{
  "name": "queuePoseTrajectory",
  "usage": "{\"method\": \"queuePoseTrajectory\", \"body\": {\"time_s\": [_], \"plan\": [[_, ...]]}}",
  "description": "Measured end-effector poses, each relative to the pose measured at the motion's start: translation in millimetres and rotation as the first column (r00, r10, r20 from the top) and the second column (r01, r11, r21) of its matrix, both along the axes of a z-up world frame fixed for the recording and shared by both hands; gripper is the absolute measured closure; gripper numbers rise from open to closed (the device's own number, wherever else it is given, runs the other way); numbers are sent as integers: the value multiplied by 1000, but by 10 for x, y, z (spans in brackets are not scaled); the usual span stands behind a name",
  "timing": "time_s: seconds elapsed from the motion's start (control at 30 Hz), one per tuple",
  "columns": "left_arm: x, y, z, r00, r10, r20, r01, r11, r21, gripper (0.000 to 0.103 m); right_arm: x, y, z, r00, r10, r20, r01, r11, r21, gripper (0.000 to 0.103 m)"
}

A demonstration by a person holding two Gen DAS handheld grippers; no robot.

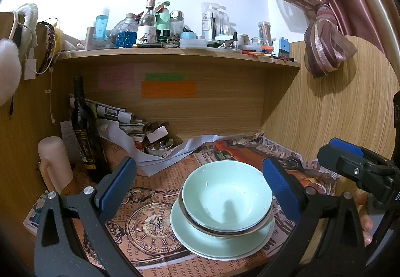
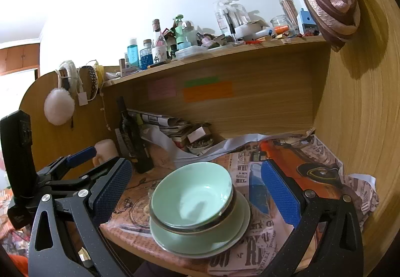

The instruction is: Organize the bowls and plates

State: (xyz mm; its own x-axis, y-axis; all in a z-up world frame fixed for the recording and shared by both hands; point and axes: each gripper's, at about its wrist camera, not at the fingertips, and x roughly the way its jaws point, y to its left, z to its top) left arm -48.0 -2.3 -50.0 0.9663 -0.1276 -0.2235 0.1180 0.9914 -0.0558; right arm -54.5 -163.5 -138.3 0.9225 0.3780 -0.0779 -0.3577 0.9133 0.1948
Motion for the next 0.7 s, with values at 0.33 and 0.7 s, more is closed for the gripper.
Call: {"method": "queuePoseTrajectory", "body": {"time_s": [0.33,0.7], "plan": [[50,41,-24,1000,-19,-12,19,1000,-7,0,38,2,-19,1000,6,-5,-6,1000,-4,0],[94,46,-49,999,-28,-24,28,1000,-14,0,97,3,-29,1000,14,-13,-14,1000,-3,0]]}}
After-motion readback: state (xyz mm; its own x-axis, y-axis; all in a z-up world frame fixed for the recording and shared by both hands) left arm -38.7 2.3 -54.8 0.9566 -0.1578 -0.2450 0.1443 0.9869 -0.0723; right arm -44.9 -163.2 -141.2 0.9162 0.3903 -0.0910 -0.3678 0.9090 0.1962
